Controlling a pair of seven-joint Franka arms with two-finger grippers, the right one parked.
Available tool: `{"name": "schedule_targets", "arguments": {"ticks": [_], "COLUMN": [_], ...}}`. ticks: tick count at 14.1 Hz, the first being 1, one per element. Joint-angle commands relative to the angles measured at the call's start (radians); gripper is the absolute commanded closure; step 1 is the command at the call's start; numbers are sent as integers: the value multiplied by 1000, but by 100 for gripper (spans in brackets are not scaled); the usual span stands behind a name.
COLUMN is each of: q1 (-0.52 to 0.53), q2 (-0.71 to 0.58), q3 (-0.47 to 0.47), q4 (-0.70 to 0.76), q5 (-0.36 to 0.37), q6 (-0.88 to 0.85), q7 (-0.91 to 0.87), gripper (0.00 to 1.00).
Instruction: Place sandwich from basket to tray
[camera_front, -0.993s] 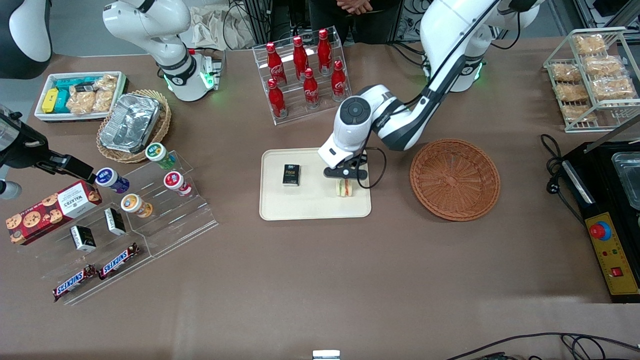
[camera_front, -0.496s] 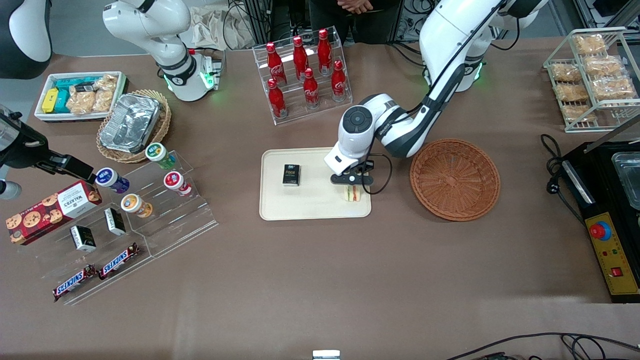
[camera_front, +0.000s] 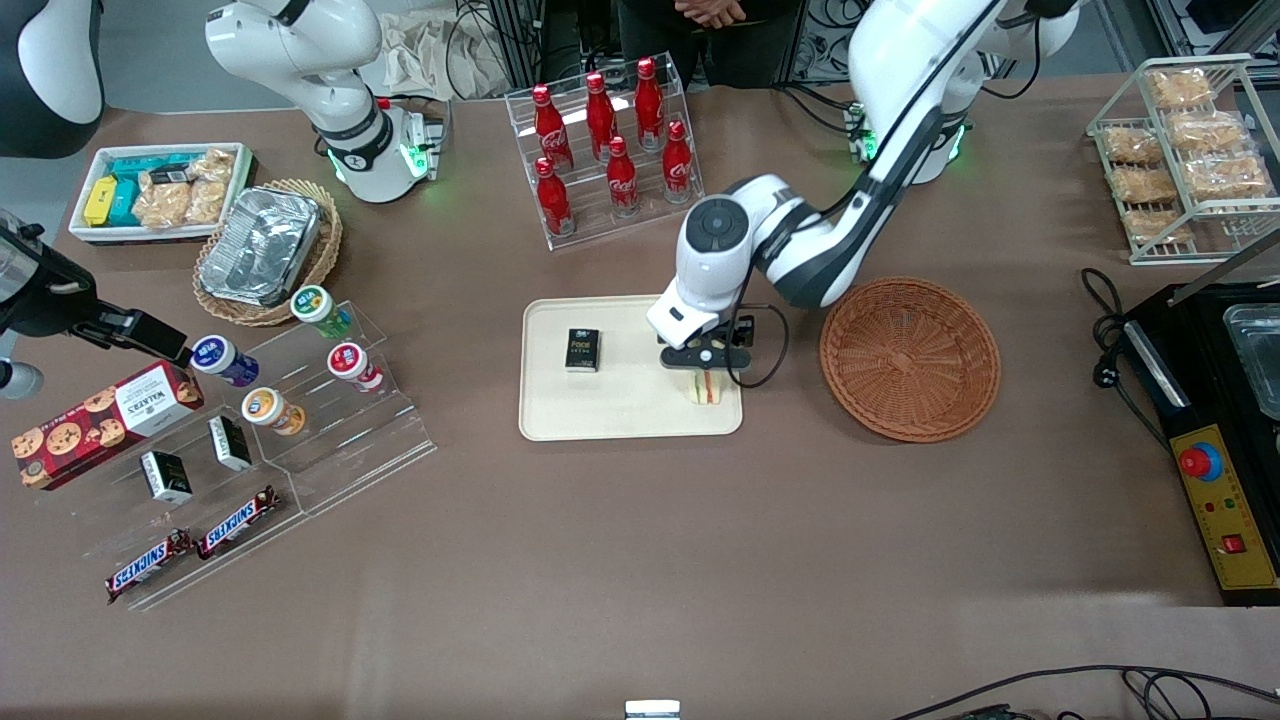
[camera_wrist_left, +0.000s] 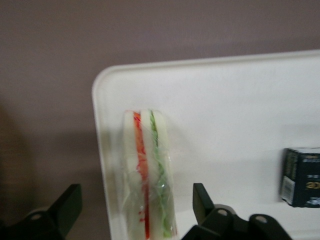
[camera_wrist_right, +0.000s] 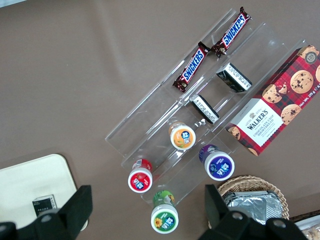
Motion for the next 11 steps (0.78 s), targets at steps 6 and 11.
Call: {"name": "schedule_targets", "arguments": {"ticks": [6, 11], "q1": [146, 263], "q2": [-260, -341], "q3": [2, 2], "q4": [152, 143], "q5": [4, 4], "q6": [-434, -484], "q7": [181, 246], "gripper": [0, 0]}}
